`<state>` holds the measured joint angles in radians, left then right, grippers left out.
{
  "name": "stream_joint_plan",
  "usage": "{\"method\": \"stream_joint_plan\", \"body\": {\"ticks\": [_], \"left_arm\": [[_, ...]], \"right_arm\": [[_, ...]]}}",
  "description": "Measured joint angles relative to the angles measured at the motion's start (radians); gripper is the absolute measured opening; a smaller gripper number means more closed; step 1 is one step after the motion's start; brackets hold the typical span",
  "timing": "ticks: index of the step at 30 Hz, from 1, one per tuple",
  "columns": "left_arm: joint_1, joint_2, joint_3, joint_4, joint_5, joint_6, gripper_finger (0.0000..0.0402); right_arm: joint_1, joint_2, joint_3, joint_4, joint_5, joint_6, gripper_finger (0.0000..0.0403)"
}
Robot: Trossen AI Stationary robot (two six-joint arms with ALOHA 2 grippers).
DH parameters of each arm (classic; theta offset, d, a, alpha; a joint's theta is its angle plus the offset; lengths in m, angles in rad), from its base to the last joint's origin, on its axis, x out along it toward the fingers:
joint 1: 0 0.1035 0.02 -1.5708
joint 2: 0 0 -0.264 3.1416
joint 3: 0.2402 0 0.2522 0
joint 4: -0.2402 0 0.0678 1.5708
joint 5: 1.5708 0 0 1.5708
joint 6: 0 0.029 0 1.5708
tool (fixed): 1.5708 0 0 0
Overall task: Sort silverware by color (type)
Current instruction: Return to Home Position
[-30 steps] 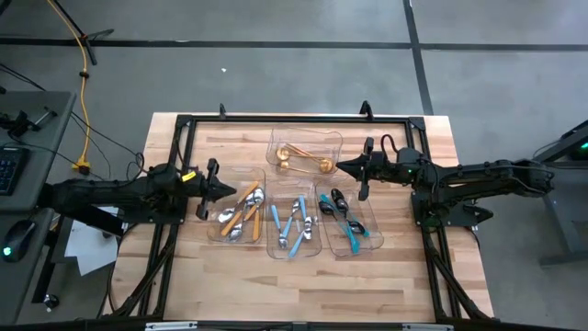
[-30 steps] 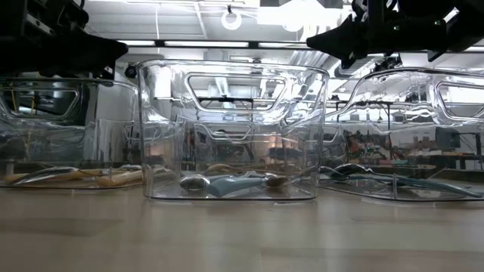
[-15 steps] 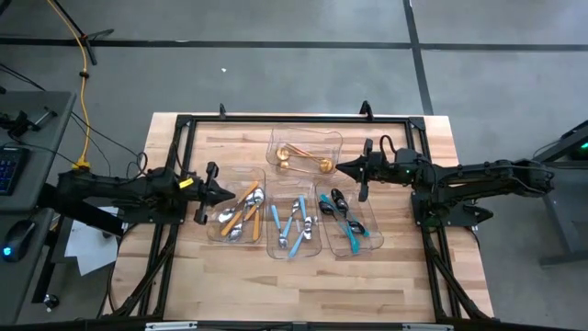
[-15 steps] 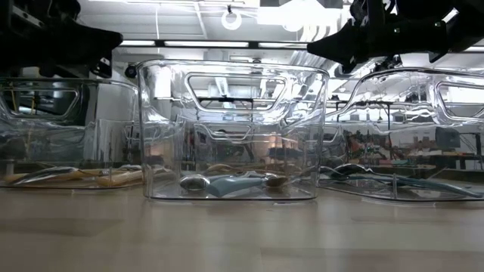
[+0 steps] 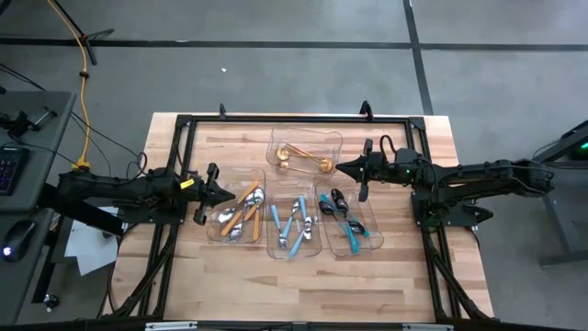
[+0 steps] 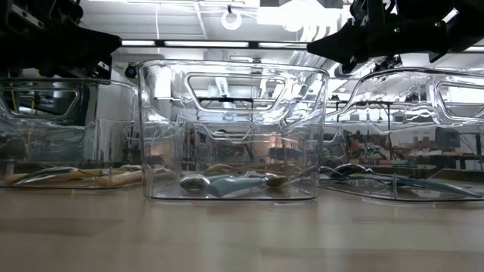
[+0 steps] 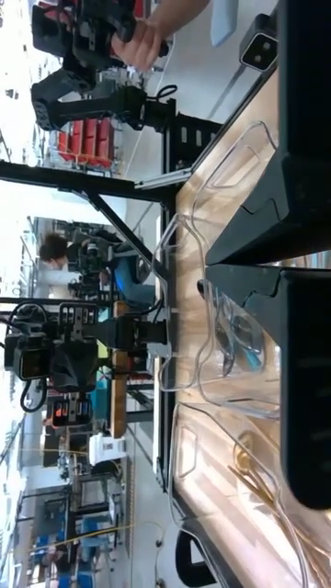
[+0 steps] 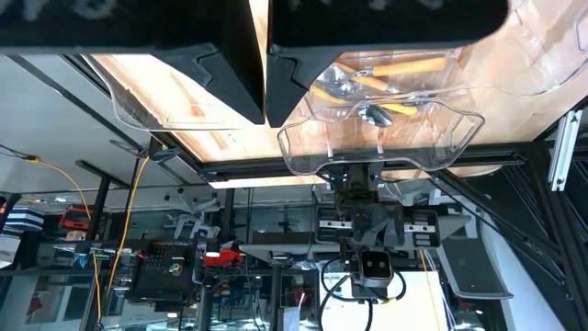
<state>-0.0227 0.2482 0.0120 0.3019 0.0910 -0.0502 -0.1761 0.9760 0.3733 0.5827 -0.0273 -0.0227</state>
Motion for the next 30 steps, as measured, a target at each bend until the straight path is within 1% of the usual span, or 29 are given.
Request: {"method": "stream_joint_plan", "body": {"ticks": [16,23,30], "left_arm": [[0.0,-0.002,0.0,-0.002,0.0,0.0,0.0001],[0.0,-0.035,0.0,-0.009,-0.001,0.0,0.0001],[0.0,-0.114,0.0,-0.017,-0.001,0.001,0.0001]], "right_arm": [[0.0,0.0,0.0,0.005,0.0,-0.028,0.0],[0.0,0.0,0.0,0.005,0.0,-0.03,0.0],[0.0,0.0,0.0,0.005,0.0,-0.03,0.0]]}}
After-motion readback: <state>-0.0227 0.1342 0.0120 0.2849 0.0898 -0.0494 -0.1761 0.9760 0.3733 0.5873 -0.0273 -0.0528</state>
